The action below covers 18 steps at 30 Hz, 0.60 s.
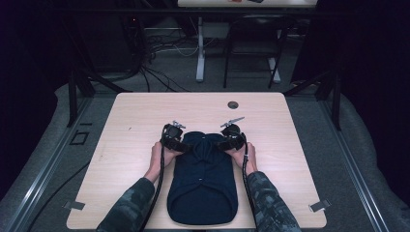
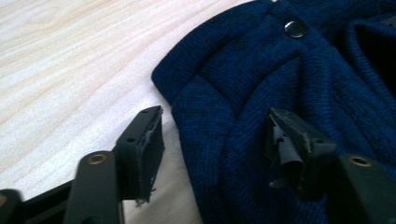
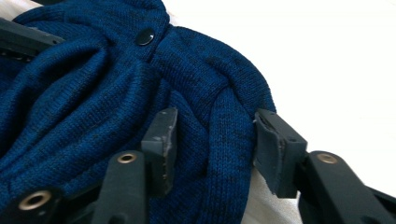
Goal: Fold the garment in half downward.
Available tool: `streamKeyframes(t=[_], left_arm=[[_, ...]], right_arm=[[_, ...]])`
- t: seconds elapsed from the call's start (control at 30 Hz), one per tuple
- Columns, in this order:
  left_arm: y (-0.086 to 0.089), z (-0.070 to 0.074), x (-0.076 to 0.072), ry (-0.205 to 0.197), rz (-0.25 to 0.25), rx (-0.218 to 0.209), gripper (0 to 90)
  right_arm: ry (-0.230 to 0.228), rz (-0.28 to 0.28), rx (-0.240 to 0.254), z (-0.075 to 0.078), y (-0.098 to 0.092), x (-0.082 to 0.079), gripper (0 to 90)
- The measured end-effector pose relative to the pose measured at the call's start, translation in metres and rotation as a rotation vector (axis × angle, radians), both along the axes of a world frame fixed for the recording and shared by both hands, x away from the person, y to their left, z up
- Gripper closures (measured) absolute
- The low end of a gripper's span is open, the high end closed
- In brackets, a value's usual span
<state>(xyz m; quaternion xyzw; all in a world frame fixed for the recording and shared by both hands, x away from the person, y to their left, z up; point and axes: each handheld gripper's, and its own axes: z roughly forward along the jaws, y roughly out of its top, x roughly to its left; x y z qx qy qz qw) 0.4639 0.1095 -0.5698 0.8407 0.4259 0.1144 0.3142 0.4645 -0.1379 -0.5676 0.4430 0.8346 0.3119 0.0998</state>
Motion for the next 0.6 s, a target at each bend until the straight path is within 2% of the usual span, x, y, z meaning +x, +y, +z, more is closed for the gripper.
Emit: streamKeyframes(t=[0.17, 0.27, 0.43, 0.57, 0.6], left_arm=[[-0.0014, 0.0003, -0.0013, -0.009, -0.013, 0.009, 45.6], [-0.0022, 0.0003, -0.0022, -0.018, -0.017, 0.016, 49.6], [-0.0028, -0.0002, -0.0037, -0.025, -0.024, 0.003, 57.9], [-0.0034, -0.0010, -0.0055, -0.030, -0.035, -0.011, 66.1], [-0.0034, -0.0011, -0.0057, -0.030, -0.035, -0.013, 68.2]], right_arm=[[-0.007, 0.010, 0.016, -0.0009, -0.0002, -0.0013, 59.5], [-0.008, 0.017, 0.008, -0.0006, 0.0003, -0.0017, 61.7], [-0.013, 0.017, 0.016, -0.0010, 0.0024, -0.0033, 65.8], [-0.021, 0.030, -0.011, 0.0000, 0.0043, -0.0047, 68.6], [-0.029, 0.024, 0.002, -0.0006, 0.0064, -0.0057, 69.1]])
